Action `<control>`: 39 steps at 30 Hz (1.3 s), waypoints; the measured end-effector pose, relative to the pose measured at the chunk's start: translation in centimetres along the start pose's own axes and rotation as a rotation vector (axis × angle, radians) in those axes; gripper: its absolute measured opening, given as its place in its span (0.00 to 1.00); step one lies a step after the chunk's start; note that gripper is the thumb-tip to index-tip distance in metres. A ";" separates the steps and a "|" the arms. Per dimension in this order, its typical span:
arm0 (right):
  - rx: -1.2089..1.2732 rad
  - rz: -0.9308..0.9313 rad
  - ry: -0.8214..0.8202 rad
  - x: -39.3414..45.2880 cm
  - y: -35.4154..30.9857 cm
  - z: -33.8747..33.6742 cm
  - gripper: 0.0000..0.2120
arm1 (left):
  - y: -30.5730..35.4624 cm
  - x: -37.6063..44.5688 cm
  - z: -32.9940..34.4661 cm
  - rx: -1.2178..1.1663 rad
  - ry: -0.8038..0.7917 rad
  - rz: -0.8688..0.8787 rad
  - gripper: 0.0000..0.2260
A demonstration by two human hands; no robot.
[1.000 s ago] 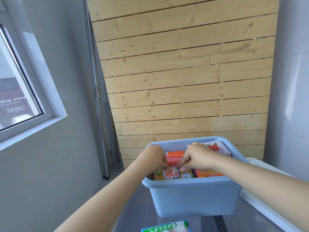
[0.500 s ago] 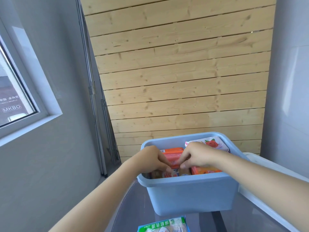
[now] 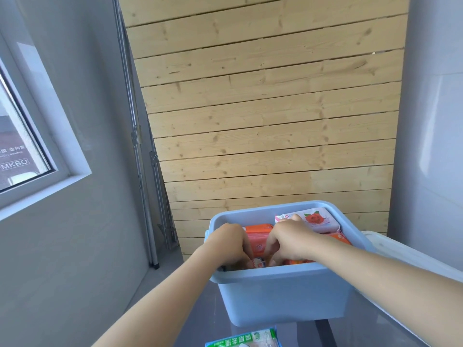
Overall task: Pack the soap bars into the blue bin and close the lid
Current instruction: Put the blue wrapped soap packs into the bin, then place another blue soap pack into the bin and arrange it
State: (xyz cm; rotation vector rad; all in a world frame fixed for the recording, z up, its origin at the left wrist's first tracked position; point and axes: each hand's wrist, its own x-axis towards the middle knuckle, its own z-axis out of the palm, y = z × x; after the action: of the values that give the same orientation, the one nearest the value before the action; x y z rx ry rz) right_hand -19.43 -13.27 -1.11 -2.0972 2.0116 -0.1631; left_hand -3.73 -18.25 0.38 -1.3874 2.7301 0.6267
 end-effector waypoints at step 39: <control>0.355 0.032 -0.191 -31.2 3.4 9.5 0.34 | 9.5 -18.5 18.5 -0.460 -0.212 0.338 0.22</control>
State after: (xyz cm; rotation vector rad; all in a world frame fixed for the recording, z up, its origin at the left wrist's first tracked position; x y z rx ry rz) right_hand -22.02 18.55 -8.70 -1.7876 1.7565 -0.2800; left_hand -2.93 7.61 -9.84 -0.8326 2.7666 1.4040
